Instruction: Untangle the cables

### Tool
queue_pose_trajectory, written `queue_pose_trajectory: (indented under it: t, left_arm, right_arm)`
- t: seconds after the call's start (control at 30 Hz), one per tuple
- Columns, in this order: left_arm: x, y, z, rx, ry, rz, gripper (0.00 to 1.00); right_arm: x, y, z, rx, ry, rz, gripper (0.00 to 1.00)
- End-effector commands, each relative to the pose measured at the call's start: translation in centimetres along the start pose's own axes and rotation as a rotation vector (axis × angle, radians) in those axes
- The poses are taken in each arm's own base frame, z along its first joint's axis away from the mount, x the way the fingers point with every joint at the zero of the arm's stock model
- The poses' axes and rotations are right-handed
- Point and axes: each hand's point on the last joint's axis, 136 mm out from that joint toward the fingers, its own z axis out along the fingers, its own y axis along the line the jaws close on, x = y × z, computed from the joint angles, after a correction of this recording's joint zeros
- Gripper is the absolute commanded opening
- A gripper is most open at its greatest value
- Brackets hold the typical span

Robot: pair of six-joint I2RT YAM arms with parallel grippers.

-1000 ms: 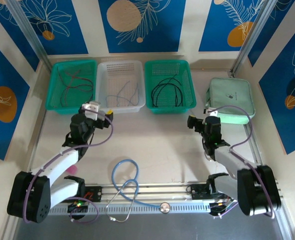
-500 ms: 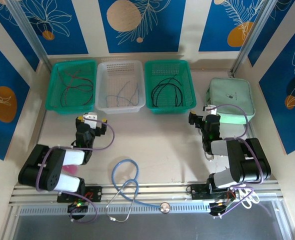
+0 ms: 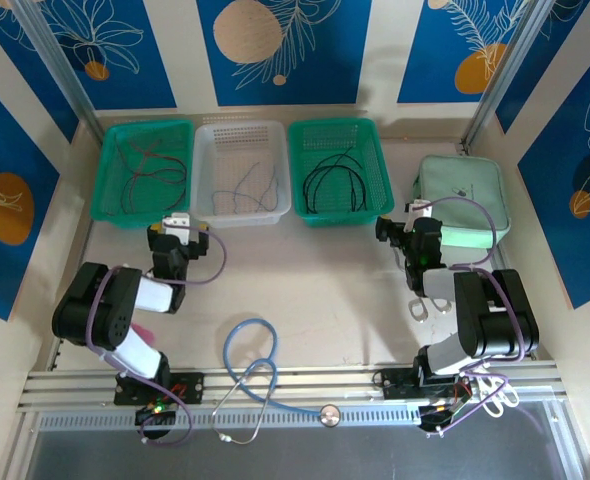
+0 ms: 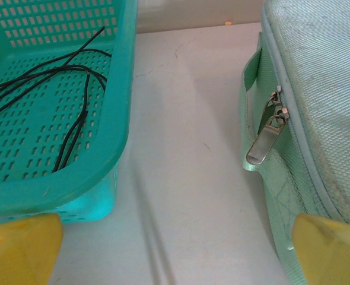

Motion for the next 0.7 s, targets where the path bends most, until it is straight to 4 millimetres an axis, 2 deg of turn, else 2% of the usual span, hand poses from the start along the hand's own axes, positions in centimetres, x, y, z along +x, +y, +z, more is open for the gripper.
queue_pose_trajectory:
  t: [0.0,0.47,0.67]
  left_arm:
    - [0.06,0.66,0.23,-0.012,0.021,-0.032,1.00]
    - [0.14,0.76,0.27,-0.010,0.024,-0.038,1.00]
    - [0.07,0.78,0.26,-0.010,0.021,-0.040,1.00]
  right_arm:
    - [-0.67,0.33,0.32,-0.023,-0.006,0.004,0.99]
    - [-0.56,0.26,0.46,-0.022,0.003,0.006,0.99]
    - [-0.64,0.45,0.39,-0.080,0.014,0.026,0.99]
